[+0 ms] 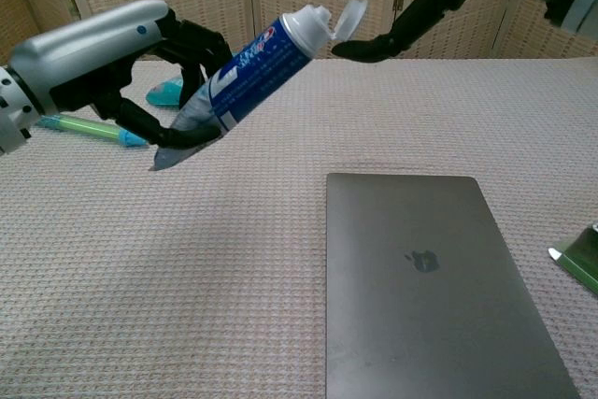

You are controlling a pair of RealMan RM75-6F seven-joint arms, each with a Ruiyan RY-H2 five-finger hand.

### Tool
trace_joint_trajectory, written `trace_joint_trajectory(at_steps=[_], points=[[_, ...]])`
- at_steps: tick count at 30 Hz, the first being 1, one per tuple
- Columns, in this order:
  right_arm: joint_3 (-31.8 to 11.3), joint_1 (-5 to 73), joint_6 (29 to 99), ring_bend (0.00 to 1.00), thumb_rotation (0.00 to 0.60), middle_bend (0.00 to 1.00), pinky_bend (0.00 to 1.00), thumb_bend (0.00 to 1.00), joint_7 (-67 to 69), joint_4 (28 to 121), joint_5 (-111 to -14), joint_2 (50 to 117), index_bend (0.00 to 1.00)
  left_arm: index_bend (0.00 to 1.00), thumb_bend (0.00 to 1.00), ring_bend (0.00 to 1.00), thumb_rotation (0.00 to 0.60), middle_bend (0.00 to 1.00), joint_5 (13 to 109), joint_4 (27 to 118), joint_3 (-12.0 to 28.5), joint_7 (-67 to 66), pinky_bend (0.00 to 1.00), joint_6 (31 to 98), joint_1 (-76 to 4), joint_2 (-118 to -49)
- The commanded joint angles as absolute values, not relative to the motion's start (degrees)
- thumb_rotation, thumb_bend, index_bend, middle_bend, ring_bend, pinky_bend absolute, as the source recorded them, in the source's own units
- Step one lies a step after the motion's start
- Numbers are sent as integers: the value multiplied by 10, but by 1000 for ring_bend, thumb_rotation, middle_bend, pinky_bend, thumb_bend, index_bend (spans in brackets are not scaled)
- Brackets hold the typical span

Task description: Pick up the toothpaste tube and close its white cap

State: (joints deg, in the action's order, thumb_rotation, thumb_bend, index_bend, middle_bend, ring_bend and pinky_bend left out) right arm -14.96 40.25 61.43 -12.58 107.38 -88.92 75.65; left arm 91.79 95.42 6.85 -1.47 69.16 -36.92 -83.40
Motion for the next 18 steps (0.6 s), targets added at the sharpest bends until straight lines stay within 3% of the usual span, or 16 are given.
trace_joint_trajectory(at_steps=[1, 11, 18], points=[[-150, 407, 611, 0, 600, 0, 0, 340, -131, 1079, -882, 756, 0, 765, 702, 659, 600, 797, 921, 949, 65, -25, 357, 694, -368, -836], [-147, 418, 606, 0, 600, 0, 0, 340, -129, 1098, -867, 752, 0, 781, 704, 688, 600, 822, 923, 929, 60, -55, 365, 702, -364, -849], [-136, 415, 582, 0, 600, 0, 0, 340, -91, 1127, -852, 696, 0, 815, 774, 762, 600, 882, 921, 905, 56, -20, 423, 712, -357, -852]])
